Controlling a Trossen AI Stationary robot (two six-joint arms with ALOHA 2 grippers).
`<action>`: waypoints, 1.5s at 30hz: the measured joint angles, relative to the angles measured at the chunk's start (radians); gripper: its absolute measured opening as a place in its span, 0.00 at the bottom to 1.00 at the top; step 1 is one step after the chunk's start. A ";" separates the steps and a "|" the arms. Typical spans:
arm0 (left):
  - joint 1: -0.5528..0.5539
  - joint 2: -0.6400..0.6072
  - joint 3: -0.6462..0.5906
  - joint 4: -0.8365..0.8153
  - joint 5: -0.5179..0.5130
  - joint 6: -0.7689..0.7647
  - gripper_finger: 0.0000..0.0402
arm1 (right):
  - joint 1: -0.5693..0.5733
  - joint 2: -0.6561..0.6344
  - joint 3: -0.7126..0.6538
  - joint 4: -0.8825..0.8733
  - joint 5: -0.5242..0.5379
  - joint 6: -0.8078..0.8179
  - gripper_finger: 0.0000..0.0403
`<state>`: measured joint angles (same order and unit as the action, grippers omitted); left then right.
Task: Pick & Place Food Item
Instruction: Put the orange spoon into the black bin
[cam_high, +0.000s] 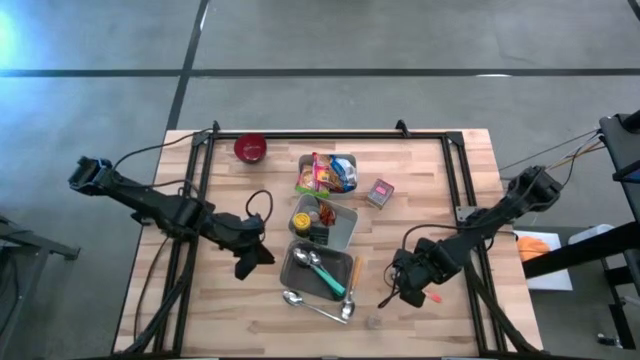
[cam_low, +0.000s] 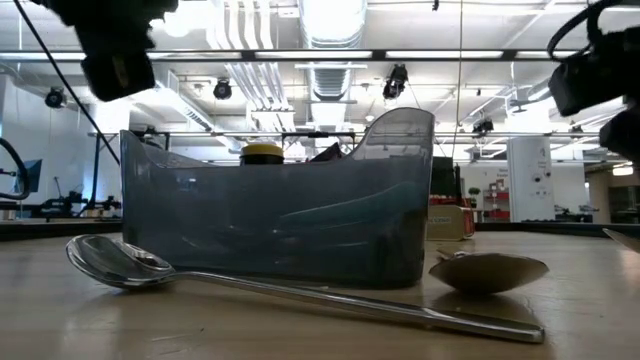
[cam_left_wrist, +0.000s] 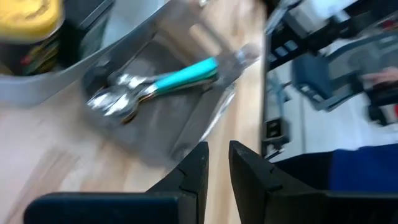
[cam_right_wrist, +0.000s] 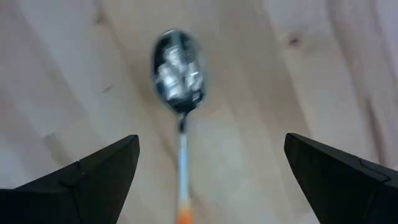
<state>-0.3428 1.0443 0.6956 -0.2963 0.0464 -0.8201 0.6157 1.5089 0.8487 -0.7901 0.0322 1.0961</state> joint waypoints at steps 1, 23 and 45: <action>0.000 0.000 0.000 0.023 0.002 -0.001 0.17 | -0.003 0.000 -0.011 0.012 0.007 -0.009 0.99; 0.000 0.000 0.000 0.080 0.002 -0.026 0.17 | 0.008 0.029 -0.105 0.174 0.050 -0.090 0.80; 0.005 0.000 0.000 0.052 -0.006 -0.026 0.17 | 0.036 0.079 -0.096 0.175 0.048 -0.072 0.05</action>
<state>-0.3374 1.0443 0.6956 -0.2442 0.0399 -0.8463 0.6514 1.5876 0.7523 -0.6153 0.0807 1.0246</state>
